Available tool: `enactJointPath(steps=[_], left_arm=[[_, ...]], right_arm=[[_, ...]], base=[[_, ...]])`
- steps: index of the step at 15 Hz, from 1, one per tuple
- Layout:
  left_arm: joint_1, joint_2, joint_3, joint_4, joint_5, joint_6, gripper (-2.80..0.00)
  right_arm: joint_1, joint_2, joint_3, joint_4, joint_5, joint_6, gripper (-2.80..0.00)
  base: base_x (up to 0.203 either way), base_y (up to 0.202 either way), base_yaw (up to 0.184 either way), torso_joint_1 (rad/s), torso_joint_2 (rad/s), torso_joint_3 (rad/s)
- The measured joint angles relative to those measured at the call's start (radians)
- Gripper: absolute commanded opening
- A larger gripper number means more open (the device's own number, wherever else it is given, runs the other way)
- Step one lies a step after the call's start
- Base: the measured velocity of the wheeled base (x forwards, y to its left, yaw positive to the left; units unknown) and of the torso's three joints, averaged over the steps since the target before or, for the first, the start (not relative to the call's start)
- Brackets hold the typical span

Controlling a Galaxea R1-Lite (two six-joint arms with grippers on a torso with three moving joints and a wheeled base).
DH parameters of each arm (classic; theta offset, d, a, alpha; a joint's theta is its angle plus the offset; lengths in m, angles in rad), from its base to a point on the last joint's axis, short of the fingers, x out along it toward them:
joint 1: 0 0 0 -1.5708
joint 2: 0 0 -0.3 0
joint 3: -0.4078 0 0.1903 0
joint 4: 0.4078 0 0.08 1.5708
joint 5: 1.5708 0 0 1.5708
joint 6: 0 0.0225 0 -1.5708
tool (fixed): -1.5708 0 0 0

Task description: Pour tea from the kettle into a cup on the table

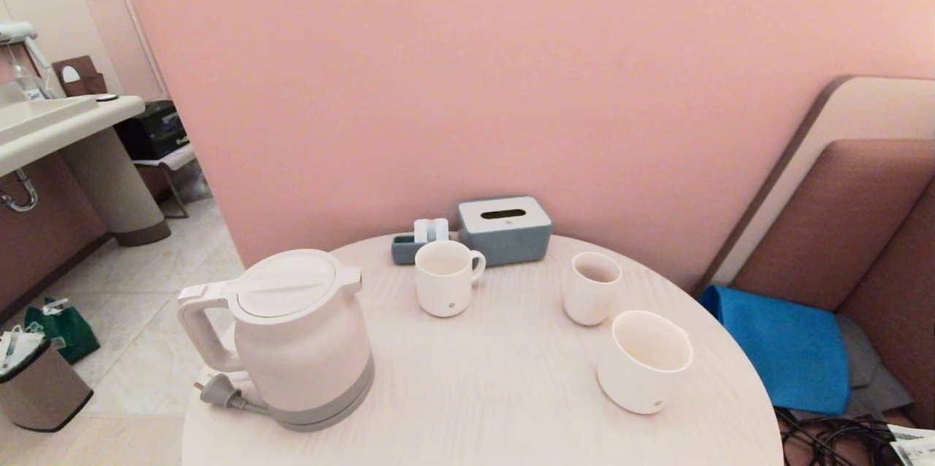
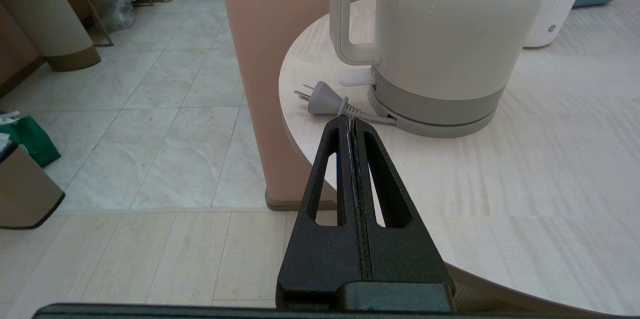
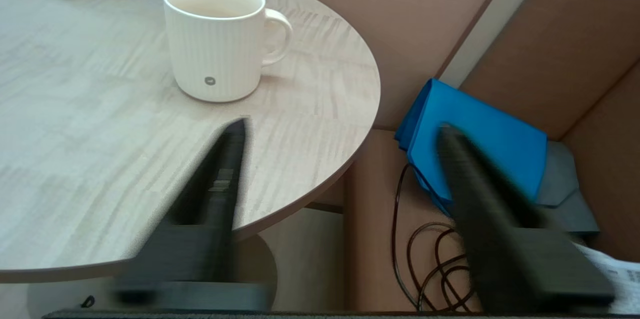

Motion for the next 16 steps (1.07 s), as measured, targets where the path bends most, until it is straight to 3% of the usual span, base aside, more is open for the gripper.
enactJointPath(steps=[5, 8, 16], left_arm=[[0.0, 0.0, 0.0, 0.0, 0.0, 0.0, -2.8], [0.0, 0.0, 0.0, 0.0, 0.0, 0.0, -2.8], [0.0, 0.0, 0.0, 0.0, 0.0, 0.0, -2.8]], right_arm=[[0.0, -0.001, 0.002, -0.001, -0.003, 0.027, -2.8], [0.0, -0.001, 0.001, -0.003, -0.029, 0.104, -2.8], [0.0, -0.001, 0.001, -0.005, -0.031, 0.108, -2.8]], base=[[0.0, 0.0, 0.0, 0.0, 0.0, 0.0], [0.0, 0.0, 0.0, 0.0, 0.0, 0.0], [0.0, 0.0, 0.0, 0.0, 0.0, 0.0]])
